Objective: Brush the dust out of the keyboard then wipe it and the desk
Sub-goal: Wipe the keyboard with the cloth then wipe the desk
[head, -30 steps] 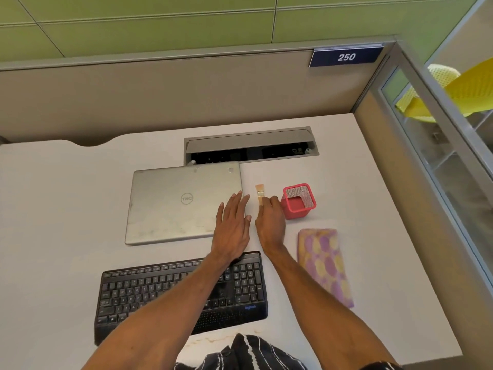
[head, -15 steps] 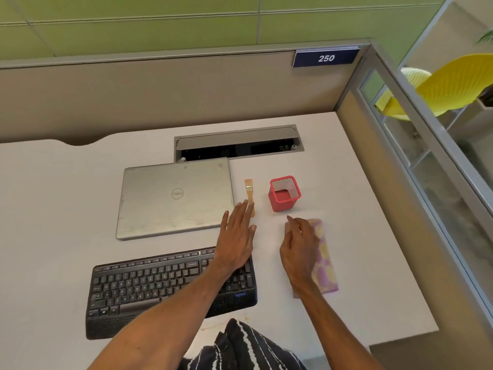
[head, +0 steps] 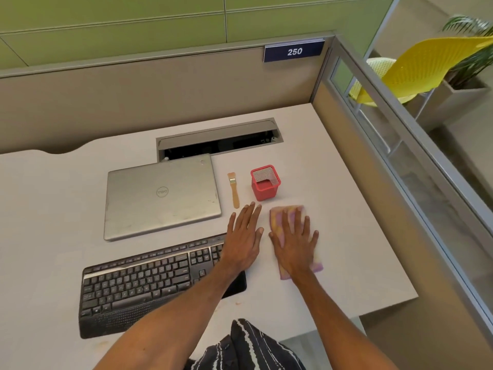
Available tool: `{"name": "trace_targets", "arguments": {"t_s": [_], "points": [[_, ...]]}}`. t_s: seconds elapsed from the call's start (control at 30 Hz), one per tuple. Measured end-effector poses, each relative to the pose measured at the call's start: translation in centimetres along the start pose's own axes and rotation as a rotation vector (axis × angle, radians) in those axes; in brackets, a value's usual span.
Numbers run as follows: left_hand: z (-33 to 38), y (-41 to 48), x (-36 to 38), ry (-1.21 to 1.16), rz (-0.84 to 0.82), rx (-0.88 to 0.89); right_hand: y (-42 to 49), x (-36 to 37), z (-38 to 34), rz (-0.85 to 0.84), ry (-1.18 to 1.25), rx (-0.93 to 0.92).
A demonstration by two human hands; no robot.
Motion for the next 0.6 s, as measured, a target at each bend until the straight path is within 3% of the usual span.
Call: {"name": "trace_targets", "arguments": {"t_s": [0.4, 0.6], "points": [[-4.0, -5.1, -2.1, 0.126, -0.014, -0.041, 0.8, -1.9, 0.8, -0.027, 0.138, 0.001], [-7.6, -8.9, -3.7, 0.133, 0.009, -0.119, -2.7, -3.3, -4.2, 0.046, 0.308, -0.091]]}}
Point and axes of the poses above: each hand's wrist, its own y-axis towards the middle knuckle, its own x-axis out of the palm, z = x × y, the point moved 3 cm from there along y, towards the middle knuckle, and after that the axes turned 10 degrees about -z, right-handed, at the moved point
